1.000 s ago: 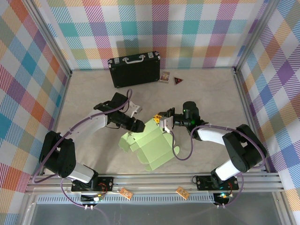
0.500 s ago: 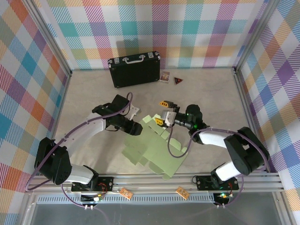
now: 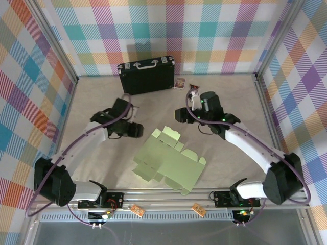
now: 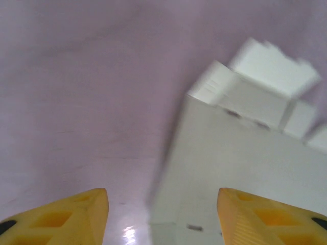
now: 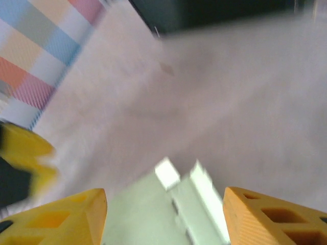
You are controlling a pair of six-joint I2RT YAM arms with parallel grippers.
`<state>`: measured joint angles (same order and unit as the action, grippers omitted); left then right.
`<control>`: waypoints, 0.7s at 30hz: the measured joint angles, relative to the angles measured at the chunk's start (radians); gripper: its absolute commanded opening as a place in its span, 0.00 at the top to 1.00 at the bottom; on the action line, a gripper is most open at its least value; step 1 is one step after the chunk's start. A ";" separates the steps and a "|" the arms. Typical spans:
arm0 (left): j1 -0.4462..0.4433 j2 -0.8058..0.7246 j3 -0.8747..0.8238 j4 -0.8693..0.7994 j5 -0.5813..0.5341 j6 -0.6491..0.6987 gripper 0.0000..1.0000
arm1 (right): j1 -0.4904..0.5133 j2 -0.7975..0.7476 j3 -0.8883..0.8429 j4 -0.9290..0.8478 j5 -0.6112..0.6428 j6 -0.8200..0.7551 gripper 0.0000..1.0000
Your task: Fold the paper box
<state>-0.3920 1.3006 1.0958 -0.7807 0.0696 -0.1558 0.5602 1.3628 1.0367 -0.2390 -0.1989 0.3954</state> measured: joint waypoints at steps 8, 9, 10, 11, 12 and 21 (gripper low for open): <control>0.212 -0.205 -0.048 -0.042 -0.057 -0.100 0.41 | 0.221 0.322 0.254 -0.301 0.068 0.212 0.37; 0.214 -0.211 -0.054 -0.047 -0.062 -0.103 0.40 | 0.240 0.374 0.314 -0.329 0.069 0.229 0.35; 0.217 -0.218 -0.064 -0.053 -0.064 -0.106 0.40 | 0.260 0.435 0.387 -0.365 0.082 0.253 0.35; 0.219 -0.226 -0.076 -0.058 -0.064 -0.107 0.40 | 0.279 0.499 0.464 -0.406 0.100 0.274 0.33; 0.220 -0.235 -0.087 -0.062 -0.064 -0.108 0.39 | 0.298 0.550 0.525 -0.437 0.117 0.288 0.32; 0.225 -0.342 -0.169 -0.074 -0.091 -0.110 0.38 | 0.408 0.941 1.009 -0.801 0.317 0.493 0.33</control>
<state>-0.1673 0.9588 0.9268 -0.8547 -0.0216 -0.2657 0.9680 2.3039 2.0460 -1.0397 0.1184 0.8886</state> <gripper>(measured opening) 0.614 0.670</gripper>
